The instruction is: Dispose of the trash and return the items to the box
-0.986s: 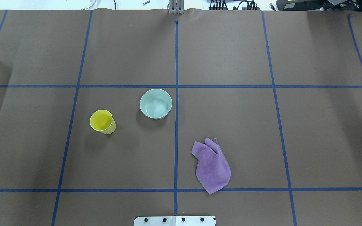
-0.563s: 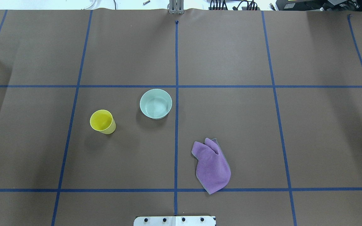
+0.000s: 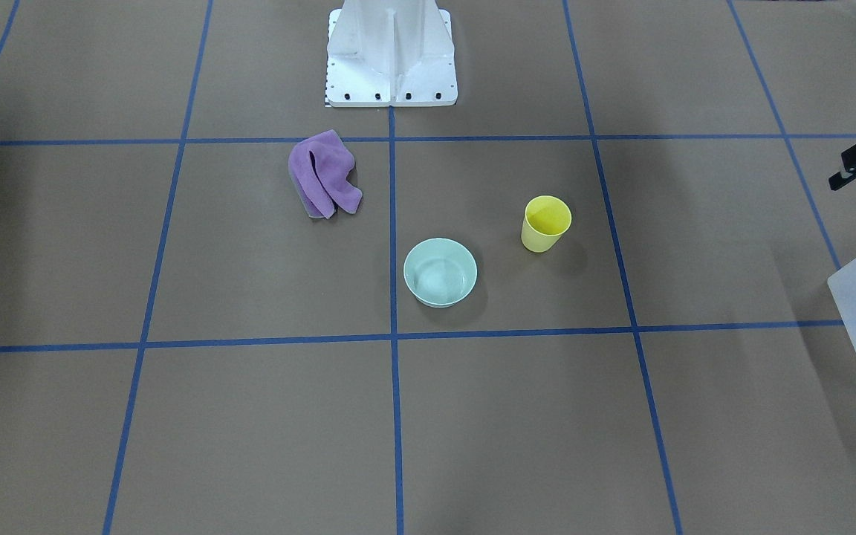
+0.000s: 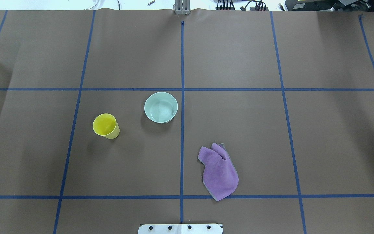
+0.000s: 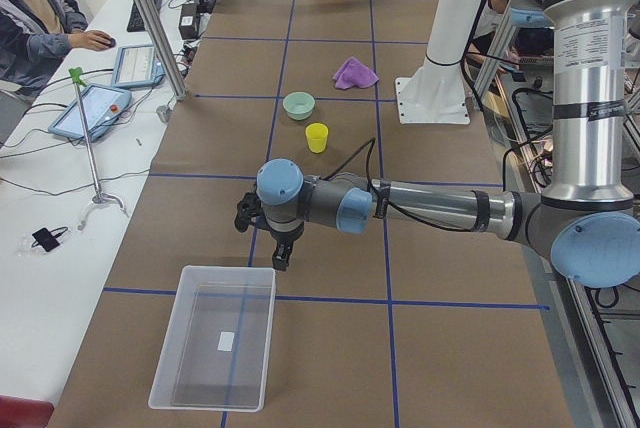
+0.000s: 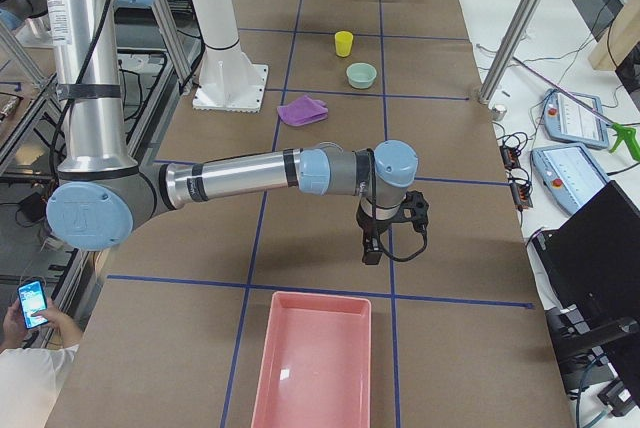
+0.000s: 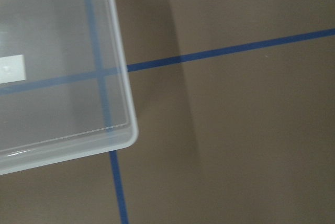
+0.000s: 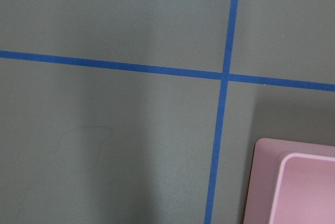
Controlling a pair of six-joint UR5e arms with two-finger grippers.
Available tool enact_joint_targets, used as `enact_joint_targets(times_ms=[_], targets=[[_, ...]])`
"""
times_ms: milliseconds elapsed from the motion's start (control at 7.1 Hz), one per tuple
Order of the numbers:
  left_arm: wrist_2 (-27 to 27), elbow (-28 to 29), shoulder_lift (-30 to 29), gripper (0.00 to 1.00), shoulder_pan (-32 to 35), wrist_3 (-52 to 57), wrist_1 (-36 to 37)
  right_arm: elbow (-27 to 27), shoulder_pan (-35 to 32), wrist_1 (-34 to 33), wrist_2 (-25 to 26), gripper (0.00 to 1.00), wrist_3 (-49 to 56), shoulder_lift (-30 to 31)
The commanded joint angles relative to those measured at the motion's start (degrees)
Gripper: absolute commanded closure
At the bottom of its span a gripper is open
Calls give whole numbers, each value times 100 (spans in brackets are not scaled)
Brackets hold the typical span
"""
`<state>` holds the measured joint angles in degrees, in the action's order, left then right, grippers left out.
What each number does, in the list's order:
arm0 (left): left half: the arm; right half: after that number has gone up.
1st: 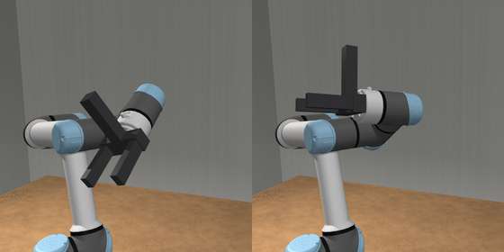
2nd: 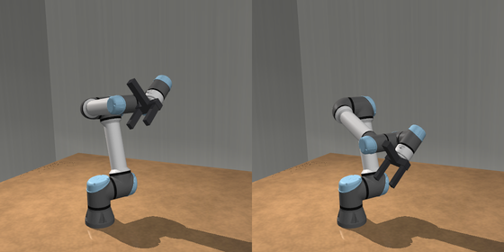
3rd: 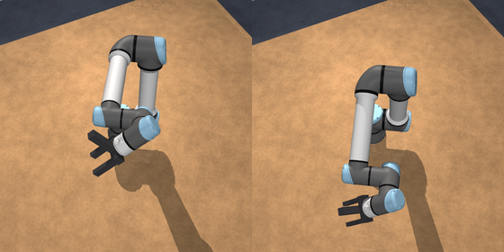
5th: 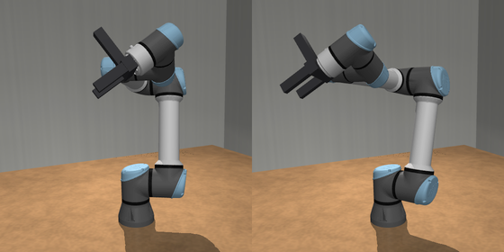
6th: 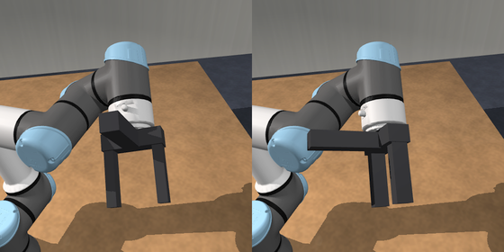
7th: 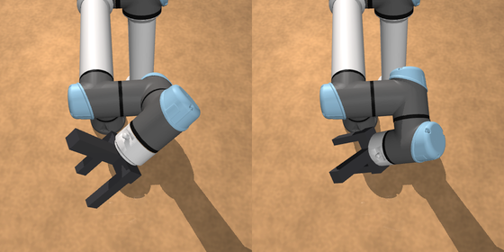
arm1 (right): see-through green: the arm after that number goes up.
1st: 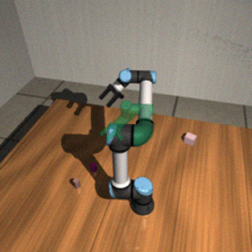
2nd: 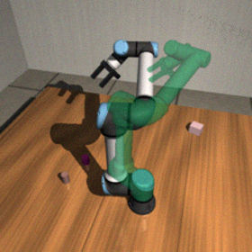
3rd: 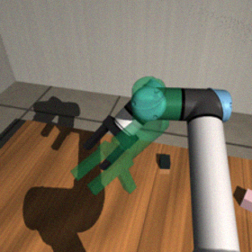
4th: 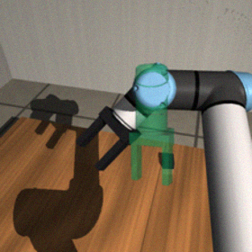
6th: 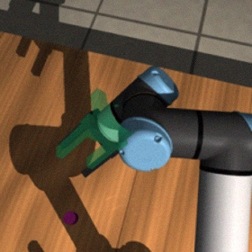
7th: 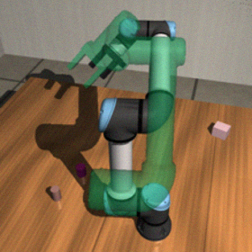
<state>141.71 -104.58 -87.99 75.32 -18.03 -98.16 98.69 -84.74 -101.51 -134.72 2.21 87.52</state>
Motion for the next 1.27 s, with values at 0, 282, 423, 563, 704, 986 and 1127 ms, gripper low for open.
enact_joint_targets(times_ms=[0, 282, 423, 563, 704, 986, 1127], targets=[[-195, -561, -699, 2, -1007, -2485, -54, 19, 168, 0, -159, 0, -45, 2], [-1201, -896, -1280, 2, -2497, -4368, -28, 133, 230, 9, -160, 0, -221, 2], [-1712, -837, -1474, 2, -3070, -4558, 33, 142, 283, 9, -160, 0, -221, -16], [-2048, -810, -2024, 2, -3468, -4917, 686, 160, 327, 9, -160, 0, -221, -25], [-2208, -810, -2690, 2, -3663, -4964, 1572, 212, 344, 9, -160, 0, -221, -16], [-2796, -522, -2987, 2, -4016, -4903, 1713, 204, 371, 9, -151, 0, -221, -16], [-2807, -198, -3039, 2, -4025, -4903, 1295, 204, 380, 9, -160, 0, -221, -7]])
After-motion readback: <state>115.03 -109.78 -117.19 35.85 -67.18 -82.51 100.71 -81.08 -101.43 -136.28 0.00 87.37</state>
